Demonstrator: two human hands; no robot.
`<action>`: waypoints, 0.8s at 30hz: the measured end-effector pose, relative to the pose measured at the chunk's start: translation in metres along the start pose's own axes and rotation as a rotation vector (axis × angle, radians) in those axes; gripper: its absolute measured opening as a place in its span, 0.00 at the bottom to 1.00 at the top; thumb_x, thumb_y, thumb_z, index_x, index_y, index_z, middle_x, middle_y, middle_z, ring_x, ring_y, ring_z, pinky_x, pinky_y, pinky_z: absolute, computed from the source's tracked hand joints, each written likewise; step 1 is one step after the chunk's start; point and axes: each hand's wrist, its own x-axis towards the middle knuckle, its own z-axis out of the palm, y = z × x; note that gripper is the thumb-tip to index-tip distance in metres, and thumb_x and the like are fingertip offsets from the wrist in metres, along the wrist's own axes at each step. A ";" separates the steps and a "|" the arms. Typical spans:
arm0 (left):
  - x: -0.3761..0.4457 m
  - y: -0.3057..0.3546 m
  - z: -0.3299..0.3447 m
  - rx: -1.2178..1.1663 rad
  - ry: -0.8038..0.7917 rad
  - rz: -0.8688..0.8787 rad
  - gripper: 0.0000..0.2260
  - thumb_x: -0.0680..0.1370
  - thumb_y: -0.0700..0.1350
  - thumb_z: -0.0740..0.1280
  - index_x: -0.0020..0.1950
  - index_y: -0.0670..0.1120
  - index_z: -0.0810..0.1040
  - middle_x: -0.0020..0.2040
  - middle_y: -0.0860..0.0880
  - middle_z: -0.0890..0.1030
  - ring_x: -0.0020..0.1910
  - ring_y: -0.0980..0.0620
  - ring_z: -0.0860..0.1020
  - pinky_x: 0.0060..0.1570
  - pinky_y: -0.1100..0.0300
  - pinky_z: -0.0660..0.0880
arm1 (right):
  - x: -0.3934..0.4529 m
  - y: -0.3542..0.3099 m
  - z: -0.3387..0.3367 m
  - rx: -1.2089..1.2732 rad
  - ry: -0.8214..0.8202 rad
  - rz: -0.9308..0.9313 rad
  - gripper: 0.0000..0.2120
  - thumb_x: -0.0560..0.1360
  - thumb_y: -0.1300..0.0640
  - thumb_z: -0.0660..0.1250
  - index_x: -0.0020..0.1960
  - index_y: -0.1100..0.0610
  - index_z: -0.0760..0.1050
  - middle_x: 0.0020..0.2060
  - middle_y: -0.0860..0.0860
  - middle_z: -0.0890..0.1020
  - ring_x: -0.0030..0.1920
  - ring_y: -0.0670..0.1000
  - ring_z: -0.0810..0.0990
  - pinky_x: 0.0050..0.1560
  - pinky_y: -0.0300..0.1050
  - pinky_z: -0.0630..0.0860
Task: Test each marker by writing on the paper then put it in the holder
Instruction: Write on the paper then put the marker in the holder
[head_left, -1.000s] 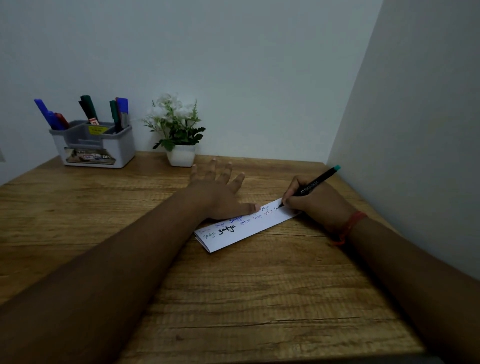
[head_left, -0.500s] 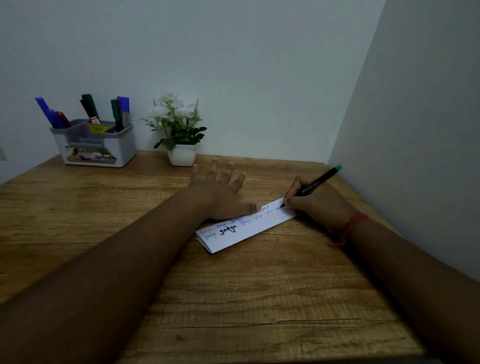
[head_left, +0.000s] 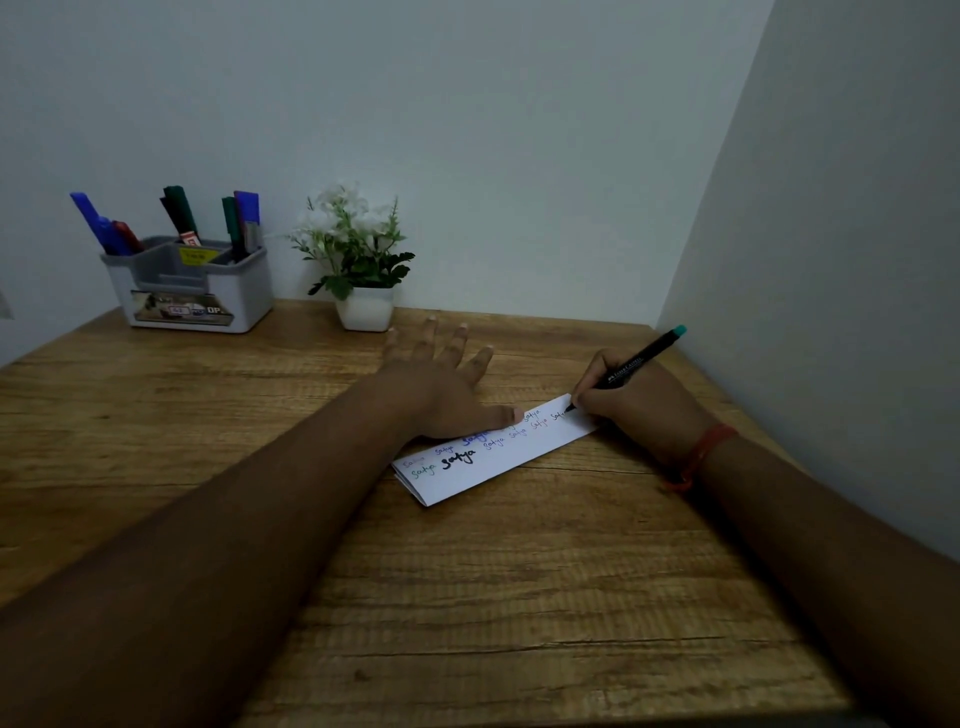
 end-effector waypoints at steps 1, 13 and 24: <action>0.000 0.000 0.000 0.002 0.000 -0.001 0.46 0.68 0.81 0.43 0.80 0.59 0.36 0.79 0.50 0.30 0.76 0.40 0.28 0.70 0.29 0.34 | 0.000 0.000 0.000 -0.003 -0.001 0.002 0.01 0.72 0.65 0.69 0.41 0.62 0.78 0.40 0.55 0.86 0.45 0.56 0.83 0.46 0.53 0.79; -0.003 0.000 -0.001 0.000 0.007 0.019 0.46 0.68 0.81 0.44 0.79 0.59 0.35 0.79 0.49 0.30 0.76 0.41 0.28 0.70 0.29 0.35 | 0.001 0.000 -0.001 0.127 0.027 0.036 0.08 0.71 0.67 0.67 0.36 0.57 0.75 0.35 0.59 0.81 0.37 0.50 0.77 0.38 0.45 0.72; -0.011 -0.015 -0.010 -0.142 0.055 0.028 0.41 0.71 0.77 0.40 0.80 0.60 0.37 0.80 0.51 0.34 0.78 0.43 0.31 0.73 0.31 0.39 | 0.006 0.000 -0.010 0.454 0.145 -0.012 0.07 0.74 0.70 0.68 0.40 0.61 0.76 0.36 0.60 0.77 0.36 0.51 0.76 0.38 0.42 0.74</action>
